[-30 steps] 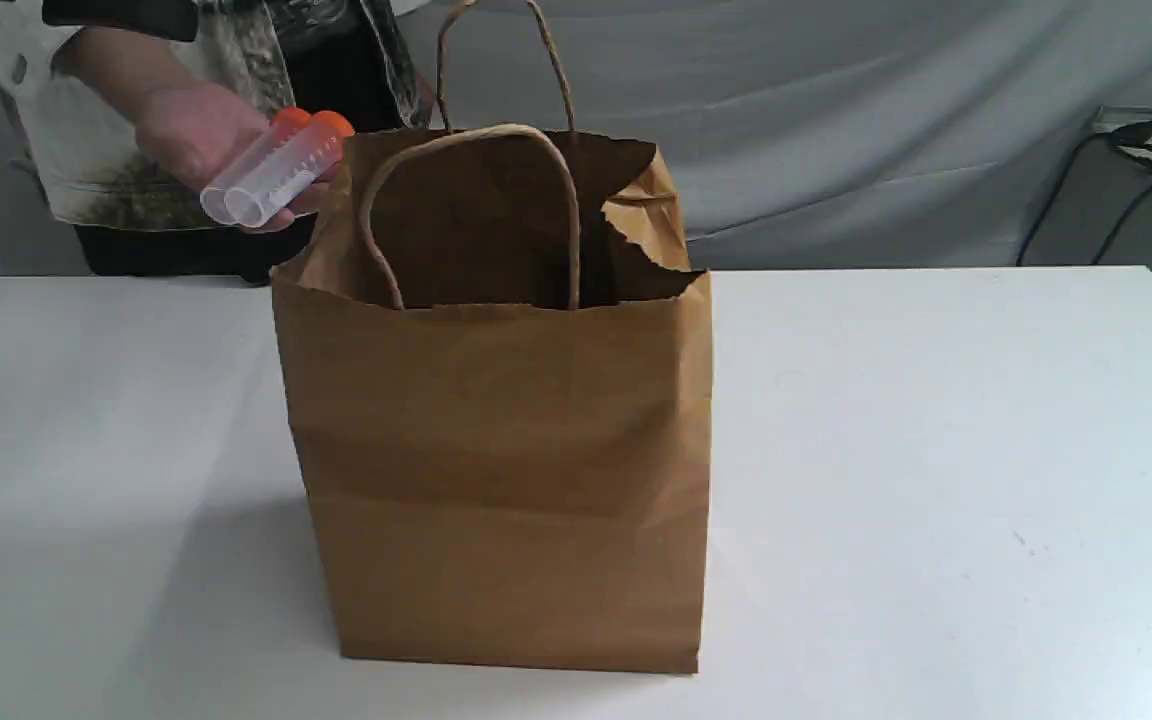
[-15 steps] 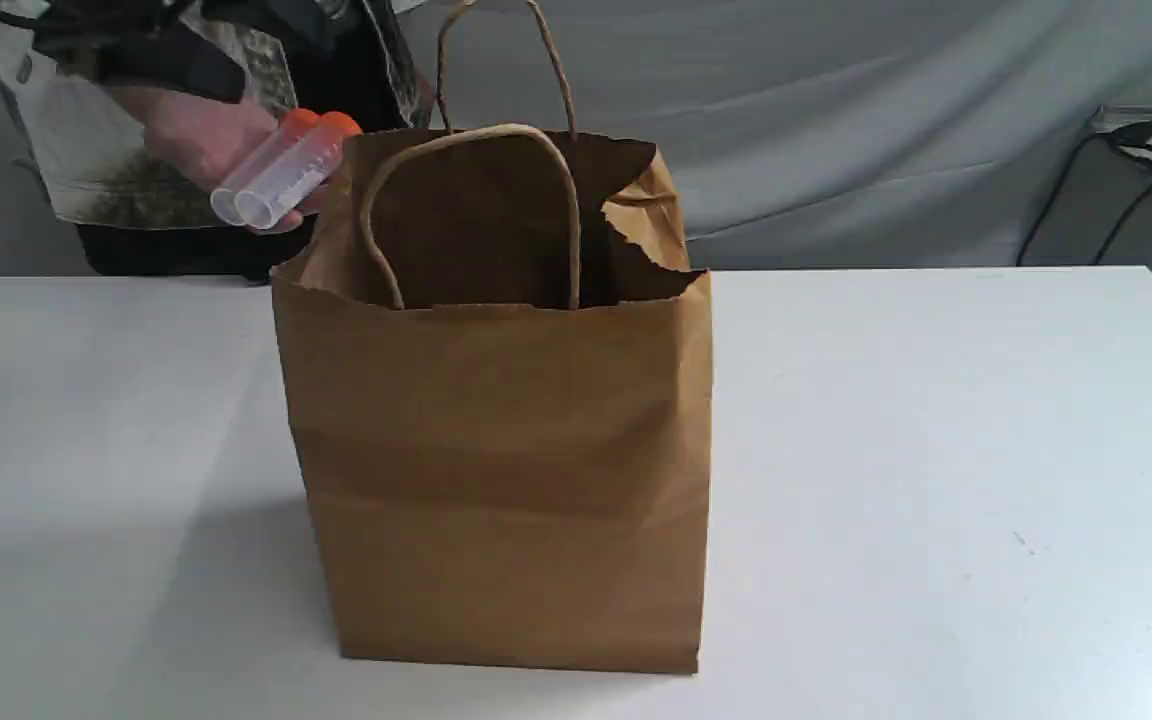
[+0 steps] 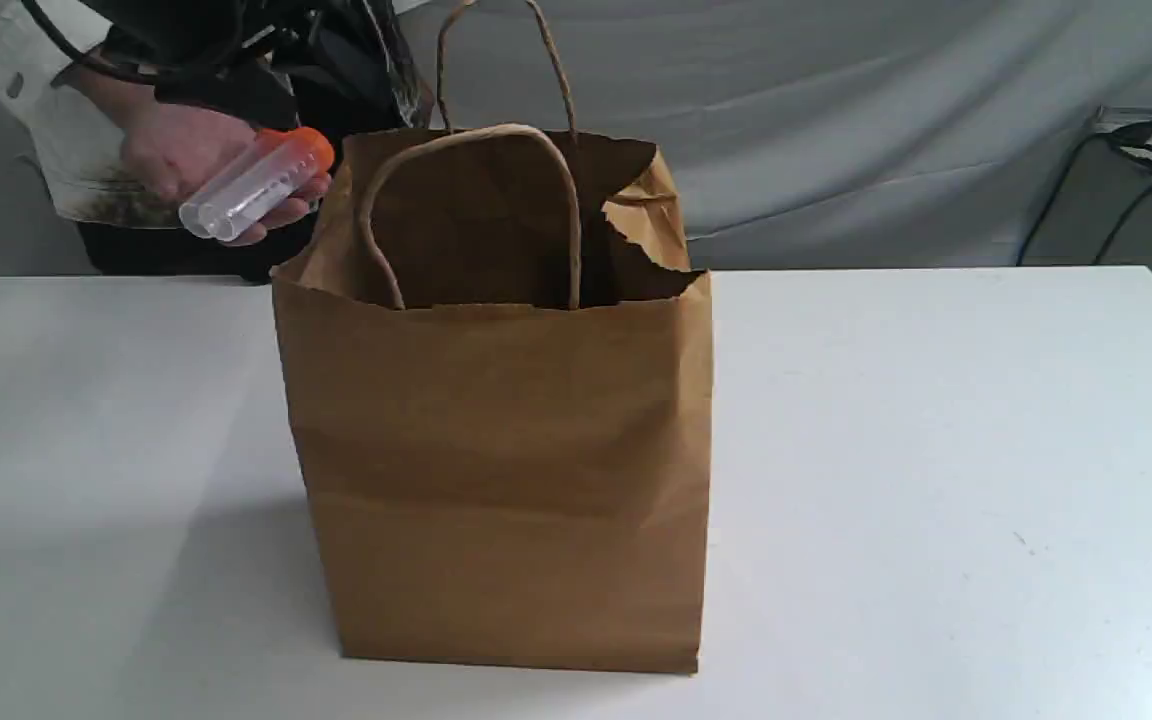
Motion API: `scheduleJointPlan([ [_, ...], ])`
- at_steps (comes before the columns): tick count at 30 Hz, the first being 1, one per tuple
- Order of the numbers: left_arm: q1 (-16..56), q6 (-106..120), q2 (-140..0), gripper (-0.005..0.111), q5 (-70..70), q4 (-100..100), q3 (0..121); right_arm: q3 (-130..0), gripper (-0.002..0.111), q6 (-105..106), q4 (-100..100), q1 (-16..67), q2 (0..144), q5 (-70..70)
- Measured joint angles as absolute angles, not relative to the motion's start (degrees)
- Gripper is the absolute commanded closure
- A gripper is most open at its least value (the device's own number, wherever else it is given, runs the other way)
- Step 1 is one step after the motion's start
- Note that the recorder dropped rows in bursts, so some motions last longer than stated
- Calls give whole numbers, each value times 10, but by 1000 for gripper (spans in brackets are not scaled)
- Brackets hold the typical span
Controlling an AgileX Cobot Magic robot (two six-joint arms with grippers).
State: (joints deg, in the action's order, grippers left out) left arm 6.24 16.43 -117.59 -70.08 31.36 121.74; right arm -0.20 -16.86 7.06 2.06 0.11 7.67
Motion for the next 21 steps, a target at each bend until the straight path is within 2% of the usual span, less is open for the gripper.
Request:
scheduleJointPlan([
  [10, 113, 165, -1175, 33, -701, 312, 1218, -2, 108, -169, 71, 21, 1, 77],
  [21, 114, 154, -1166, 33, -701, 265, 1199, -2, 108, -169, 71, 21, 1, 78],
])
